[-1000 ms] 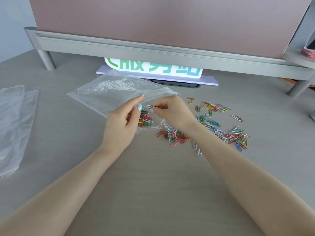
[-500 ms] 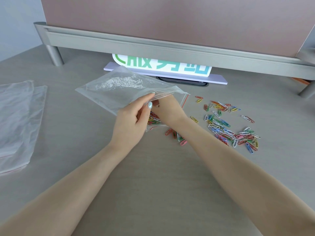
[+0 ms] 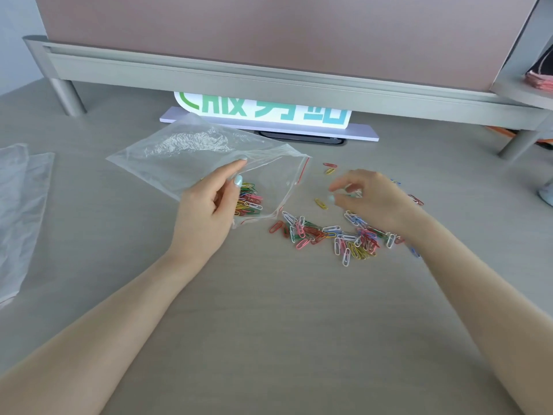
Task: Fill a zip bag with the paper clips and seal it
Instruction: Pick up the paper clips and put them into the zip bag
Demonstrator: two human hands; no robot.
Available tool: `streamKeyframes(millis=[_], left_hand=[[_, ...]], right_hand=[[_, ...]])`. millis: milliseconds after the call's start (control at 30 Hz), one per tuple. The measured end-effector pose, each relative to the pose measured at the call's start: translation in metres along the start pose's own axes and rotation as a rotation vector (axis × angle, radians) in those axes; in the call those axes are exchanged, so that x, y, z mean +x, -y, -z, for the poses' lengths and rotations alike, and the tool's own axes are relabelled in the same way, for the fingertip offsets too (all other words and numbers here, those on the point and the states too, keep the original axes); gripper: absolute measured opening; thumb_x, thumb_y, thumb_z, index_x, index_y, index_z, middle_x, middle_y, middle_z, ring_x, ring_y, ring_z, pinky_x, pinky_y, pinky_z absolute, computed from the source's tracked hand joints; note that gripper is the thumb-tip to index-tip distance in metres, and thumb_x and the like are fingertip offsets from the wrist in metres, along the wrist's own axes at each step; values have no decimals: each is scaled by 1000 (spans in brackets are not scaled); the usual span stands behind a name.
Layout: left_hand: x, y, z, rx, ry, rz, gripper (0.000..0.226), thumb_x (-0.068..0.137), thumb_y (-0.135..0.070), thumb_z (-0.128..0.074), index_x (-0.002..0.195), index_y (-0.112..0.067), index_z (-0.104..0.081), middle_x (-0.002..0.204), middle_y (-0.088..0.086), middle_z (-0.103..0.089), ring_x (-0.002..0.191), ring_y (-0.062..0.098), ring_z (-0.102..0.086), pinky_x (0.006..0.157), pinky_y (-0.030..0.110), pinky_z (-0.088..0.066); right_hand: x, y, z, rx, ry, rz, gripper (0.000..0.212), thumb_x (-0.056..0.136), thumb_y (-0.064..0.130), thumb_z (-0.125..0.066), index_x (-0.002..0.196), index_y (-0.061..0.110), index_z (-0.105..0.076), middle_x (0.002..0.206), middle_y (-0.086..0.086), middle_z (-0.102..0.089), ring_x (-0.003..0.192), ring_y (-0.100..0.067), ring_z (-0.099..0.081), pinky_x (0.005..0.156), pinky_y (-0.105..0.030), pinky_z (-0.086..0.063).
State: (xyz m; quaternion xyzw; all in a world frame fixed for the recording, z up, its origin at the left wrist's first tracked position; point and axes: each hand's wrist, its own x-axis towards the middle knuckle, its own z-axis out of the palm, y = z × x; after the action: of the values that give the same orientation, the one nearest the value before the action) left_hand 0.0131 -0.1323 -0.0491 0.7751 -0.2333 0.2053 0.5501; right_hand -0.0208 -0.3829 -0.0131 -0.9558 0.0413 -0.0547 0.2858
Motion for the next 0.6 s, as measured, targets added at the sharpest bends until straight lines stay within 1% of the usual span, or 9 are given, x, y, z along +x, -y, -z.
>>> streamKeyframes(millis=[67,100,167,200,233,333,433,533,600], left_hand=[[0,0,0,-4,2,6,32,92,-16,-45,121,-24,-58,60,-21,-52,51,4,-39,56,13,-35],[-1,0,0,-5,3,6,32,92,-15,-45,120,-25,-57,60,-22,-52,51,5,-39,55,15,-35],[-1,-1,0,-10,5,14,31,93,-18,-45,119,-31,-56,59,-16,-51,49,10,-38,55,21,-37],[-1,-1,1,-11,4,20,31,93,-19,-44,119,-33,-56,58,-12,-50,49,14,-39,55,24,-37],[-1,0,1,-8,3,21,31,93,-19,-44,118,-34,-56,58,-11,-50,49,14,-38,54,24,-36],[-2,1,1,-1,-1,21,31,94,-17,-45,119,-30,-57,57,-14,-49,49,8,-35,53,19,-34],[-3,0,0,4,1,23,31,94,-18,-45,119,-29,-58,58,-10,-47,49,8,-35,52,18,-33],[-3,0,1,9,3,17,31,94,-16,-45,118,-32,-57,57,-10,-49,47,5,-38,51,15,-33],[-3,-2,1,15,4,17,30,95,-15,-46,118,-30,-58,57,0,-48,47,5,-39,51,16,-35]], right_hand=[[-7,-17,12,-66,85,-65,35,82,38,-62,116,25,-60,117,7,-53,113,-14,-49,90,-27,-36],[-10,-23,16,-117,139,-88,46,82,44,-61,124,27,-55,127,4,-48,121,-16,-44,95,-30,-34],[-14,-30,21,-243,236,-128,63,80,56,-56,136,31,-41,143,1,-35,134,-22,-30,106,-38,-27],[-15,-32,22,-286,266,-145,67,79,60,-53,138,32,-36,146,0,-29,136,-25,-24,109,-42,-24],[-15,-33,23,-302,278,-157,69,78,63,-52,139,34,-34,146,1,-27,137,-26,-22,109,-43,-23],[-17,-31,25,-306,298,-156,71,76,65,-53,137,35,-34,146,2,-24,136,-27,-19,107,-42,-23],[-19,-29,28,-355,357,-151,81,74,67,-53,142,35,-25,150,5,-18,138,-26,-16,108,-42,-23],[-20,-28,31,-380,388,-106,81,76,61,-57,144,31,-25,149,4,-20,135,-25,-24,102,-37,-30],[-20,-29,32,-357,378,-92,77,77,56,-60,142,29,-29,145,2,-26,126,-23,-36,98,-35,-36]])
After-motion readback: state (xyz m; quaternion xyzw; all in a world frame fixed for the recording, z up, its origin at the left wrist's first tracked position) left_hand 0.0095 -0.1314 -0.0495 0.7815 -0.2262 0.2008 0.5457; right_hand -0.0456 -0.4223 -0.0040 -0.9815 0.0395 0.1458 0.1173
